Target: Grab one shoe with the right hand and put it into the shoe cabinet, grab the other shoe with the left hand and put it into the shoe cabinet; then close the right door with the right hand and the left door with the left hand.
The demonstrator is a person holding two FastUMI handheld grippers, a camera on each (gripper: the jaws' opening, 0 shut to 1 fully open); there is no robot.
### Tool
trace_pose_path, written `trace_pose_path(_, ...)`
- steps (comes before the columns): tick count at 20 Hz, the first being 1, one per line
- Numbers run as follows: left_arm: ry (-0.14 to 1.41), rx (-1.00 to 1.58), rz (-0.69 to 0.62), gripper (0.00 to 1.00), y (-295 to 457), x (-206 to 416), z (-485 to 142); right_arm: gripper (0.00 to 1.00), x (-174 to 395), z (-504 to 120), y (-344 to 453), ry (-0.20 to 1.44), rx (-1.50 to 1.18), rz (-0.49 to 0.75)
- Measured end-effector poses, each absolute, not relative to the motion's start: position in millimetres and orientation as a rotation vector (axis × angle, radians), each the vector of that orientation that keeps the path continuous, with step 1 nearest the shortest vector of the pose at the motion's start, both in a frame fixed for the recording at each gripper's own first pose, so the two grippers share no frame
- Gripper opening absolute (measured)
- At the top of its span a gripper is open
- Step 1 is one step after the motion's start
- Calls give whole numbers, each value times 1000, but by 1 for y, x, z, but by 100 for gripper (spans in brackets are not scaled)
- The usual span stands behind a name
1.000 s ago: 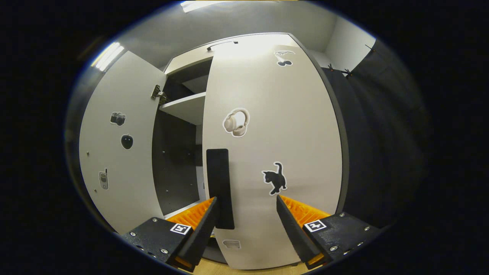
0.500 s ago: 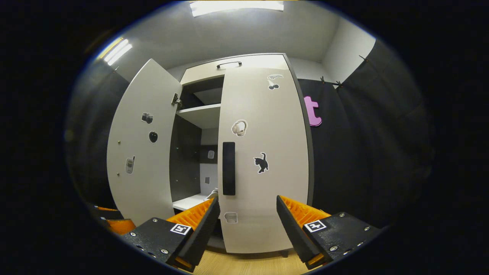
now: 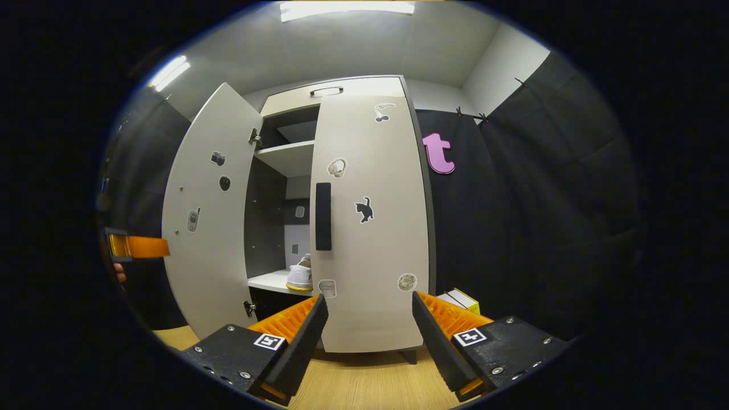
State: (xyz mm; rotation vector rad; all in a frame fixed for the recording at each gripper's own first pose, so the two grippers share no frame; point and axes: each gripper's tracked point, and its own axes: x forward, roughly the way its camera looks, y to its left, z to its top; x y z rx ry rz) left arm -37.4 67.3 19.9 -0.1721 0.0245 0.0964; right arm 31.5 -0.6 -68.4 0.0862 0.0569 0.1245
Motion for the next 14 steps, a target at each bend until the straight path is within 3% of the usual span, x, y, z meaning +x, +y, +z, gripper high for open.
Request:
trace_pose_path(6,-13,-133,307,96,198,-23,49,92,35,-78,0,99,127,129)
trace_pose_path(9,15,-159,337,97,233,16,25,92,36,-77,0,100,142,125)
trace_pose_path(14,29,-88,305,97,227,50,6,92,39,-68,-14,76,122,81)
